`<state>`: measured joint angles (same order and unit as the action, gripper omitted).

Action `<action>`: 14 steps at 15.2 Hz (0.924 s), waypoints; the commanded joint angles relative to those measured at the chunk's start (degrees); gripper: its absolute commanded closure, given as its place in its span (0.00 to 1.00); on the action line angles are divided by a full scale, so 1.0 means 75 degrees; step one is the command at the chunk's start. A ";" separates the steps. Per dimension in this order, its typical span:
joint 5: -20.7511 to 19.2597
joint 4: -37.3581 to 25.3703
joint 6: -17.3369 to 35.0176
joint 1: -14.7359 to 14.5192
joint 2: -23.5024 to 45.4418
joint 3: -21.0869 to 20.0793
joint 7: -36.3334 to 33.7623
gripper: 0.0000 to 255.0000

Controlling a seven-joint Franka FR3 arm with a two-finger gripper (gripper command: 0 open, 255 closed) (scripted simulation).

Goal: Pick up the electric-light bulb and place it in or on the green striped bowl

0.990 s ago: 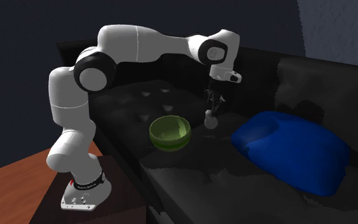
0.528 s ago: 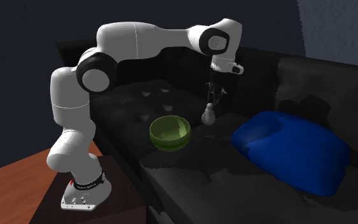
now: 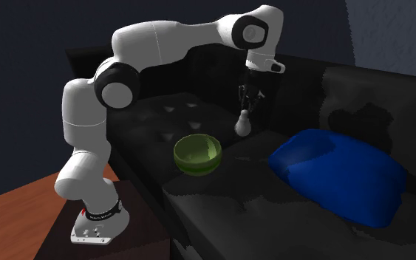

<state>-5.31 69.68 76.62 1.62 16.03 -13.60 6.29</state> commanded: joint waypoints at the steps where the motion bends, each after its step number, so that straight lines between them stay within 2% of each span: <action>1: -0.0032 -0.0396 -0.0277 -0.0027 0.0123 -0.0001 0.0010 1.00; 7: -0.0156 -0.1710 -0.1136 -0.0167 0.0585 -0.0010 0.0005 1.00; 10: 0.0135 0.0141 -0.0581 0.0221 -0.0748 0.0045 0.0263 1.00; 14: 0.0402 0.1880 -0.0216 0.0540 -0.2173 0.0228 0.0684 1.00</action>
<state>-2.76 80.72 74.54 5.08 2.44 -12.27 10.54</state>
